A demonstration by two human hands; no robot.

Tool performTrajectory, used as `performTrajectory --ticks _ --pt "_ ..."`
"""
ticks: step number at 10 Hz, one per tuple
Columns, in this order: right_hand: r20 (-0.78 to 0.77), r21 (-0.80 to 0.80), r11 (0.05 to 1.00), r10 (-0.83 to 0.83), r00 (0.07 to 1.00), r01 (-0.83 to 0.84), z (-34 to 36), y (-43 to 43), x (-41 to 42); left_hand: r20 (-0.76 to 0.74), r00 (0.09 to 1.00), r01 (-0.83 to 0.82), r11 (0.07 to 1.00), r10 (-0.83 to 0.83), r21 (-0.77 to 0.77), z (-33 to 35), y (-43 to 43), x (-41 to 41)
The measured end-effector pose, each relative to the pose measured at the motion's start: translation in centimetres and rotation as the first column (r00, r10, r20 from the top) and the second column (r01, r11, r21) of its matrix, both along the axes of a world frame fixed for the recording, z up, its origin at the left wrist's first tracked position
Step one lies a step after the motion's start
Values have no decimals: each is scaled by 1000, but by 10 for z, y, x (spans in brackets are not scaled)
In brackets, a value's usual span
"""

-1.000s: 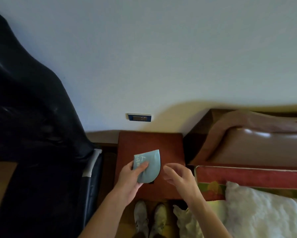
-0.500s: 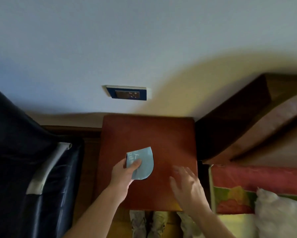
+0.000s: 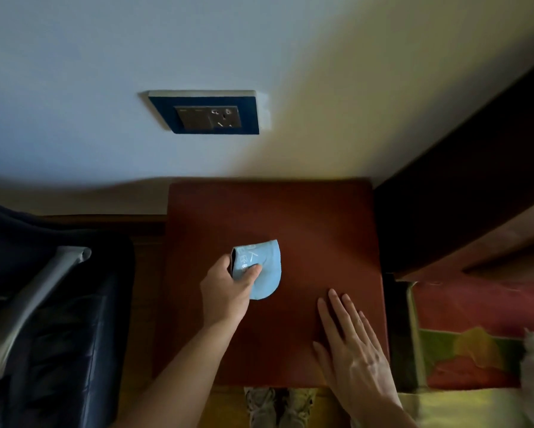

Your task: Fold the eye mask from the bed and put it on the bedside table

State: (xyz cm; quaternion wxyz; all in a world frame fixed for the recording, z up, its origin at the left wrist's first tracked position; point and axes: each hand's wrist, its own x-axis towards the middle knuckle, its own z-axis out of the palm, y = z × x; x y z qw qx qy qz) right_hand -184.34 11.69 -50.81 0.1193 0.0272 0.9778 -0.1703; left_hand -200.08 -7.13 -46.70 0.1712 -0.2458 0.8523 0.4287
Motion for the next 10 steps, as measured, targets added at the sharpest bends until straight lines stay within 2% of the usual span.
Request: performTrajectory --ticks 1,2,3,4,6,8,10 --pt "10 7 1000 6 1000 -6 -2 1 1 -133 980 127 977 -151 -172 -3 -1 2" --pt "41 17 1000 16 999 -17 0 3 1 -228 845 358 829 -483 -430 -1 -10 14" --pt "62 33 999 27 998 -29 1 3 0 -161 606 563 562 -779 -605 4 -23 31" --pt "75 41 999 28 997 -31 -1 3 1 -16 478 706 396 -878 -587 2 -28 49" --pt "73 60 998 27 997 -32 -1 -2 3 16 427 771 355 -904 -529 -8 -20 61" --pt "106 94 994 48 993 -58 8 -1 -3 55 437 784 350 -898 -513 -1 -14 59" --pt "109 117 993 13 994 -26 73 1 -27 -7 468 712 382 -884 -590 80 -25 44"
